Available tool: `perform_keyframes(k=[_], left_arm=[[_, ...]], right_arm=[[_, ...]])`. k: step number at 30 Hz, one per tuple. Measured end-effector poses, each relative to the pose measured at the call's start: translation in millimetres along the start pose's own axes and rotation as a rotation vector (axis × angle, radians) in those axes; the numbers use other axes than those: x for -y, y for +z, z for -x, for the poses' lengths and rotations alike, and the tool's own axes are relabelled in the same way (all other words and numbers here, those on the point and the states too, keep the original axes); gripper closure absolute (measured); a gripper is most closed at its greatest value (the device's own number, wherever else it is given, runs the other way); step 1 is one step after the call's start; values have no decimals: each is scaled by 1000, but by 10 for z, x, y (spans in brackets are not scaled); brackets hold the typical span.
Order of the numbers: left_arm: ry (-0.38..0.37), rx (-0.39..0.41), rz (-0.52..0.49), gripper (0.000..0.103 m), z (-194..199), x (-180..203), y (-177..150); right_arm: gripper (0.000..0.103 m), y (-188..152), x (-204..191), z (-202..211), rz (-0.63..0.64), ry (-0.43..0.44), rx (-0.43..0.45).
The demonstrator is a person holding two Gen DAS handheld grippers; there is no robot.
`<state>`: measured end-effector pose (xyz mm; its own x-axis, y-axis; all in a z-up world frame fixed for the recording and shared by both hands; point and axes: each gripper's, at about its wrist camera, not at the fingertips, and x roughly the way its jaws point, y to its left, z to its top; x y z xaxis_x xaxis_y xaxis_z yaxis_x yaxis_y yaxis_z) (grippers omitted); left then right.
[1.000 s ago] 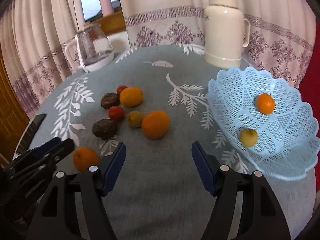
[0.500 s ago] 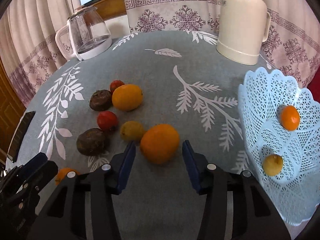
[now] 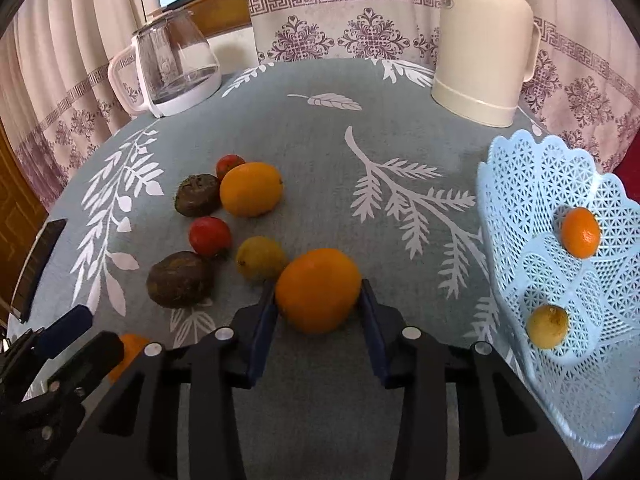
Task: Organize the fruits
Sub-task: 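Grasp a small tangerine with the right tool while the left tool approaches a large orange, then drop the tangerine into the blue basket with the right tool while the left grasps the large orange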
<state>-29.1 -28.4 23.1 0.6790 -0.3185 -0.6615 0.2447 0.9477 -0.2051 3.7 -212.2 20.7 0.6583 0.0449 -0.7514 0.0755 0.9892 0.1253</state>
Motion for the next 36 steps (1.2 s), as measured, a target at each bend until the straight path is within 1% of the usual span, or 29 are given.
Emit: perform_keyframes(k=[4,9,15,20,24,30,32,33,36], left_arm=[[-11,-12,-28,36,-26,55,-7],[-29,-24,-47,36,-42,90,-16],[-69,-67,-84,35,-111,166,-28],[-77,-116,-106,34,-200,205,-50],[-74,-123,-102,38,-218,197,-56],[-88,-126,-101,51,-214,195,-59],[-90,-124,-99,57,-214,195,-55],[-95,-118,-92,62,-203,182,-54],[-105,-111,-80,63,-185,159,-50]], right_arm=[[63,-65,22,111,-15,12,21],[63,-130,45,264,-28,17,59],[63,-170,69,443,-37,22,117],[63,-205,116,525,-57,31,137],[63,-224,163,570,-74,34,146],[63,-230,220,666,-92,37,172],[63,-230,242,708,-98,35,183],[63,-229,257,732,-102,34,189],[63,-221,325,815,-122,23,211]])
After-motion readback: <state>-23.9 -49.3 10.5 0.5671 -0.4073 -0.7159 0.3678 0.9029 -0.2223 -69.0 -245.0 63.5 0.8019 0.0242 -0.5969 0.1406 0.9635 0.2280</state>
